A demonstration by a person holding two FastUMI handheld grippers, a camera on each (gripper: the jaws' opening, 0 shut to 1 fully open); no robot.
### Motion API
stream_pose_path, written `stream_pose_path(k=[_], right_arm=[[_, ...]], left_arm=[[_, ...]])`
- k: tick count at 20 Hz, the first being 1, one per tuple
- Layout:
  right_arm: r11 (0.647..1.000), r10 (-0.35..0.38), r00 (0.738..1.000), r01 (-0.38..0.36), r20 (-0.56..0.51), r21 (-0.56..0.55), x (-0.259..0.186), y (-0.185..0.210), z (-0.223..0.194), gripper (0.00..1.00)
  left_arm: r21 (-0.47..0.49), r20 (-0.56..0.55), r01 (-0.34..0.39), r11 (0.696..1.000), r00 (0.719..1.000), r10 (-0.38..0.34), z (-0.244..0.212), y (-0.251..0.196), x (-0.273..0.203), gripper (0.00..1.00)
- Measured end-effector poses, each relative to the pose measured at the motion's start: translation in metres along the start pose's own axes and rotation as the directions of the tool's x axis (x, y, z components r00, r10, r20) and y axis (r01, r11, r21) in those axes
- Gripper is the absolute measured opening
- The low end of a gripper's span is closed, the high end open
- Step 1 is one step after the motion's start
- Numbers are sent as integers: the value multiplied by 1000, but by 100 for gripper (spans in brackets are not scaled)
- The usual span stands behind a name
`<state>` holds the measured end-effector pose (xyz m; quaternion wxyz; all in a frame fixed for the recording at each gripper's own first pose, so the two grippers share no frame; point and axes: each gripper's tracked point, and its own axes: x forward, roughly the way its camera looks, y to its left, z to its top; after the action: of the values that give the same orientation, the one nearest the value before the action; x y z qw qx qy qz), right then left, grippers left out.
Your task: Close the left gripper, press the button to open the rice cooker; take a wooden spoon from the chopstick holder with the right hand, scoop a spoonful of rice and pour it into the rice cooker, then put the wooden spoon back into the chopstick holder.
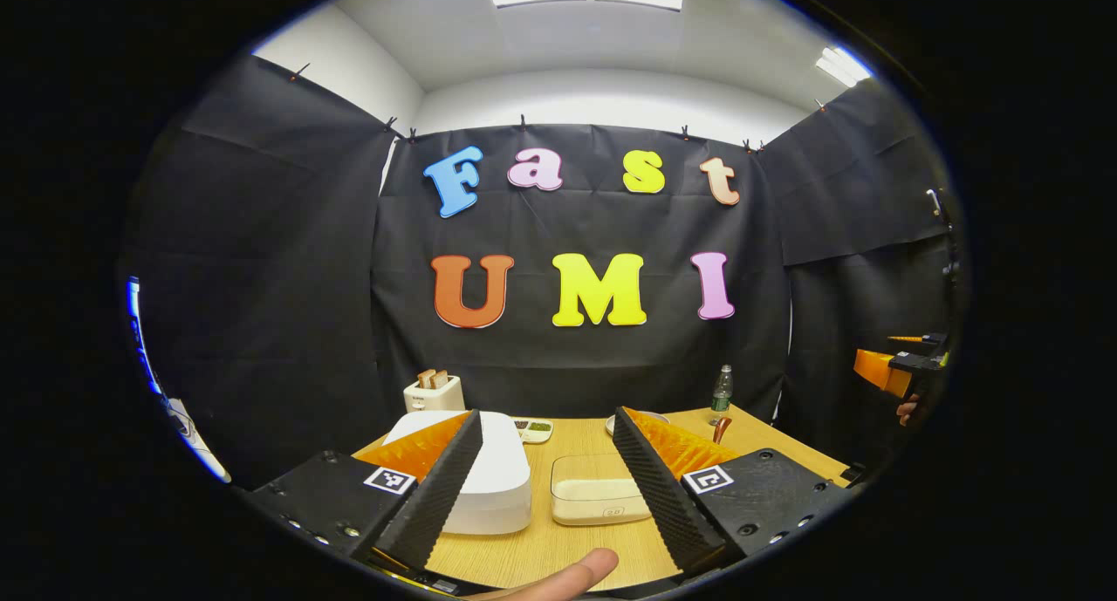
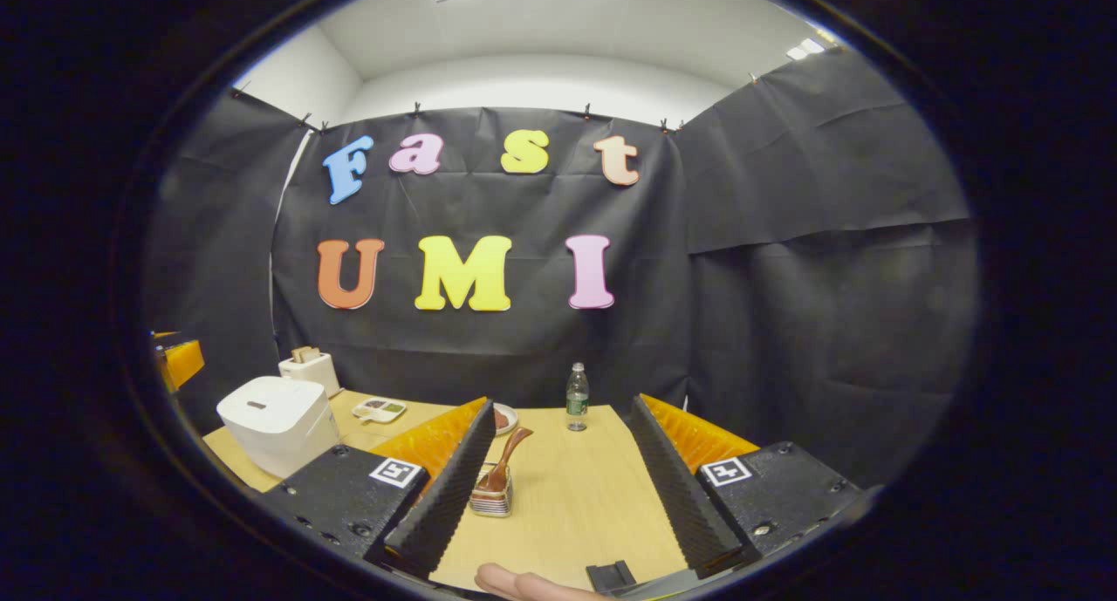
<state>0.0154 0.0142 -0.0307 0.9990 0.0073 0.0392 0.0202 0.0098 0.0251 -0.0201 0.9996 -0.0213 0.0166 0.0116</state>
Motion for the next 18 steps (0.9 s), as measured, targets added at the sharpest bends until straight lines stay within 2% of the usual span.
stream_pose_path(k=[8,12,15,16,17,18], right_arm=[[998,-53,997,52,57,20,10,-19,12,100],[999,-28,996,26,88,19,6,-20,17,100],[999,-6,995,2,95,42,3,-19,13,100],[999,0,996,-4,91,45,3,-18,12,100],[998,5,995,-11,102,59,2,-17,14,100],[997,13,994,-22,112,73,2,-15,17,100]], left_arm=[[33,-45,10,999,999,-8,-13,7,12,95],[42,-67,-15,999,998,18,-18,17,18,96],[15,-110,1,1000,994,1,-25,19,23,96],[21,-106,-8,1000,994,11,-25,25,25,89],[39,-101,-14,999,995,18,-23,29,29,96],[48,-98,-9,999,995,14,-21,30,30,77]])
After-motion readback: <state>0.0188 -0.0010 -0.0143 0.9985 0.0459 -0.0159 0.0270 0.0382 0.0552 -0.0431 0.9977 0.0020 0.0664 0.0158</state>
